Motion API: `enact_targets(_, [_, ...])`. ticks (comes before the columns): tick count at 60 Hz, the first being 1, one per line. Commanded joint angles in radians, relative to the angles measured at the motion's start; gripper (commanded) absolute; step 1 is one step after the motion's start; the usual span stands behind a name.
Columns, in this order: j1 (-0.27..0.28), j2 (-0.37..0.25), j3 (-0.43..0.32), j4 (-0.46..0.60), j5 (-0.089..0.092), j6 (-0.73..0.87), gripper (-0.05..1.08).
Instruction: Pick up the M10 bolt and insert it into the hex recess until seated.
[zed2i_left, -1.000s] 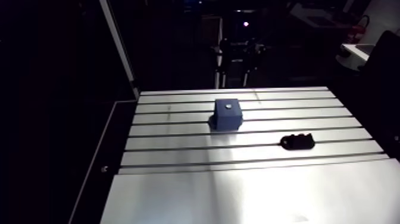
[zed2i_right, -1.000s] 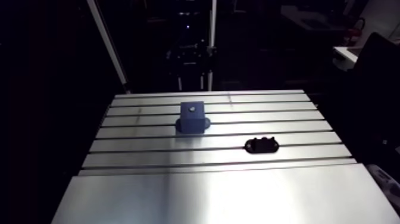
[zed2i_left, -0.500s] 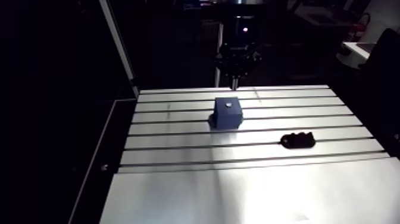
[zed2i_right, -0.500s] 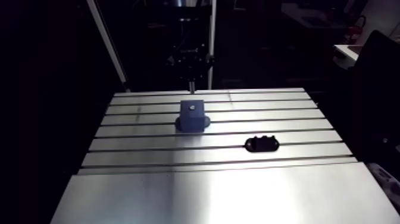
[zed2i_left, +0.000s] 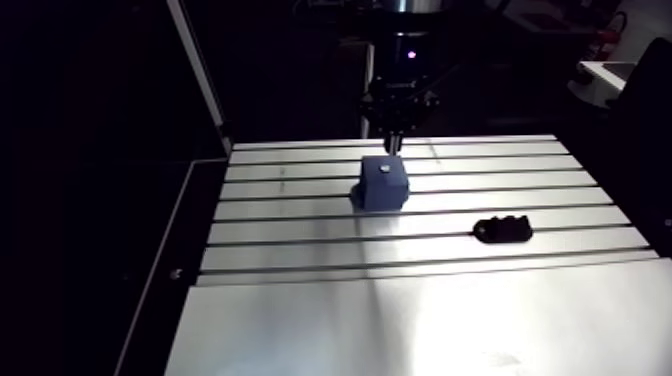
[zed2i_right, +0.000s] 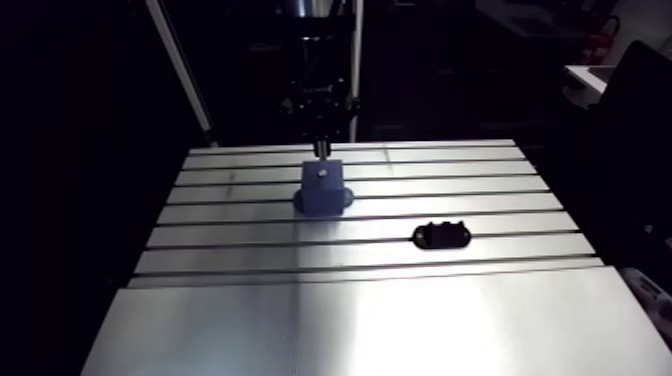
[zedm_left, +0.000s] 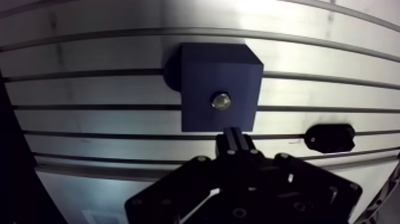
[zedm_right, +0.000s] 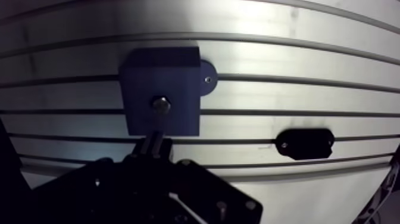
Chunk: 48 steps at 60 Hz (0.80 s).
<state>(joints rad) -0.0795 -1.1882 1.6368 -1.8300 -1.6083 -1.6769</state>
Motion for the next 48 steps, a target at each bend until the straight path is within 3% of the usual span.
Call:
enact_targets(1, [0.001,0.019,0.01,-0.051,0.004,-0.009,1.08])
enact_targets(48, [0.005,0.05,0.013,-0.051,0.009,-0.01,1.08])
